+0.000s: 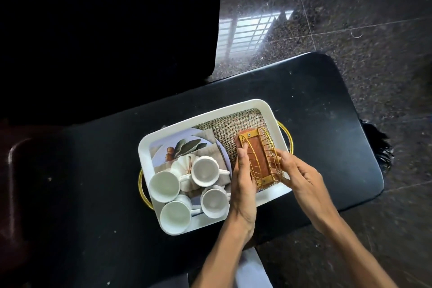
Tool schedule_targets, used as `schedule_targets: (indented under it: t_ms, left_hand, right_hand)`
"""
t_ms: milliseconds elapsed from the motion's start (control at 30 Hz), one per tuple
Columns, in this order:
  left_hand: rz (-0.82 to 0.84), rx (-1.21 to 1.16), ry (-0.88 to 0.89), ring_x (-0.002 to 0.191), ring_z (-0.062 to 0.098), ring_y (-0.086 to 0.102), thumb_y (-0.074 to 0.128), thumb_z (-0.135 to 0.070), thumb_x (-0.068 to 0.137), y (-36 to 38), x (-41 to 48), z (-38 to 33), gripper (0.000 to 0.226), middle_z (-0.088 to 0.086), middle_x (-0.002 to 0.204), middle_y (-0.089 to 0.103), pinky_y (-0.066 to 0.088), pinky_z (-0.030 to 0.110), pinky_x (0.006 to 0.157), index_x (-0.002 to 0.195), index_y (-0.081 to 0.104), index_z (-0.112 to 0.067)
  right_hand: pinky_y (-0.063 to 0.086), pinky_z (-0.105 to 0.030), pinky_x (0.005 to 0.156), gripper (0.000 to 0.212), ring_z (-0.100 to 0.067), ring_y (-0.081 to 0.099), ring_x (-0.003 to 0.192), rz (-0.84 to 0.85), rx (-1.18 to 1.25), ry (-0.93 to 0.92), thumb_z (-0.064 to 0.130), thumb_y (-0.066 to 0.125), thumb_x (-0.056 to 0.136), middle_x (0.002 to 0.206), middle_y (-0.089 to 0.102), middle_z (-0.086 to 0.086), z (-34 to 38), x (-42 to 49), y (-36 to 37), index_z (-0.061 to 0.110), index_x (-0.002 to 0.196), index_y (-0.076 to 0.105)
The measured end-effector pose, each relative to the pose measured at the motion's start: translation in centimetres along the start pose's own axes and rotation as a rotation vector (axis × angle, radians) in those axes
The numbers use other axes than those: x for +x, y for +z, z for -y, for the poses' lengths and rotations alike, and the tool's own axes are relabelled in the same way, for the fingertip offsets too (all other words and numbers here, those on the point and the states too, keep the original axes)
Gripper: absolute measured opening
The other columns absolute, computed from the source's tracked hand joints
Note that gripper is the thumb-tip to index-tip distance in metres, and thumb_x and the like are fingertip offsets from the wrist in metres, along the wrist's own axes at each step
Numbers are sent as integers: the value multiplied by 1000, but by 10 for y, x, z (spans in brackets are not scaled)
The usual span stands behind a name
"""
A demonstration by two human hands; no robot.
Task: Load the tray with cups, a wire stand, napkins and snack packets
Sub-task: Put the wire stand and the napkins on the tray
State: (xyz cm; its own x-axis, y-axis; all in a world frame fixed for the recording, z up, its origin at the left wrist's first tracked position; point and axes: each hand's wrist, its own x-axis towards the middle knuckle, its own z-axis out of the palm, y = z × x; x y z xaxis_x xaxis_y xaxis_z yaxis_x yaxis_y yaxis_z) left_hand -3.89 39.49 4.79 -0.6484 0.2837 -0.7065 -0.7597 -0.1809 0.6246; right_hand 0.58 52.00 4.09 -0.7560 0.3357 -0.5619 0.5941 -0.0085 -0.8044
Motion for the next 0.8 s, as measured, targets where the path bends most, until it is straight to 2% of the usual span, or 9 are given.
schedule_targets:
  t_ms: [100, 167, 300, 433, 533, 633, 733, 800]
  left_hand:
    - [-11, -2, -40, 125, -14, 53, 37, -77, 80, -3, 2, 3, 80, -26, 143, 57, 36, 39, 120, 151, 43, -41]
    - [-23, -5, -64, 123, -14, 53, 36, -74, 82, -6, 3, 5, 77, -30, 137, 59, 32, 45, 123, 150, 44, -39]
    - [-33, 12, -117, 137, 0, 50, 36, -74, 82, -7, 4, 4, 80, -14, 153, 52, 30, 49, 124, 153, 42, -36]
    - [-58, 5, -133, 142, 6, 47, 36, -67, 86, -6, 4, 4, 78, -10, 156, 50, 30, 51, 124, 154, 41, -30]
    - [-58, 15, -135, 144, 7, 45, 35, -67, 86, -7, 3, 3, 77, -11, 156, 49, 30, 51, 124, 154, 41, -32]
    - [-35, 18, -124, 145, 5, 41, 34, -67, 88, -10, -2, -1, 74, -15, 157, 46, 28, 47, 125, 154, 40, -35]
    - [-35, -33, -89, 146, 3, 40, 38, -69, 84, -17, -10, -10, 79, -14, 161, 41, 31, 38, 124, 155, 37, -35]
    - [-49, -71, -49, 140, -1, 46, 41, -71, 78, -26, -18, -19, 84, -14, 158, 46, 35, 33, 121, 153, 41, -33]
  right_hand:
    - [57, -23, 91, 40, -3, 69, 109, -5, 41, 30, 57, 49, 95, 115, 75, 14, -8, 3, -1, 37, 121, 71]
    - [57, -16, 85, 37, -2, 70, 108, 0, 46, 40, 56, 50, 95, 114, 75, 14, -11, 4, 0, 39, 119, 72]
    - [56, -14, 81, 31, 2, 70, 105, 6, 47, 50, 58, 50, 92, 111, 75, 19, -13, 5, 2, 49, 111, 72]
    - [57, -17, 85, 32, 2, 68, 108, -12, 24, 42, 58, 49, 92, 112, 74, 20, -18, 8, 2, 48, 111, 73]
    - [58, -16, 81, 29, 3, 68, 107, -13, -35, 31, 56, 47, 94, 111, 73, 22, -17, 9, 2, 53, 109, 71]
    - [53, -21, 86, 28, 2, 66, 108, -44, -175, 9, 56, 44, 96, 109, 73, 22, -15, 7, 3, 55, 110, 68]
    - [47, -17, 82, 35, -7, 62, 111, -126, -404, -71, 54, 42, 97, 113, 64, 18, -7, 1, 7, 40, 122, 63]
    - [49, -25, 88, 41, -12, 59, 114, -163, -508, -152, 50, 44, 98, 117, 58, 15, 3, -5, 15, 29, 128, 61]
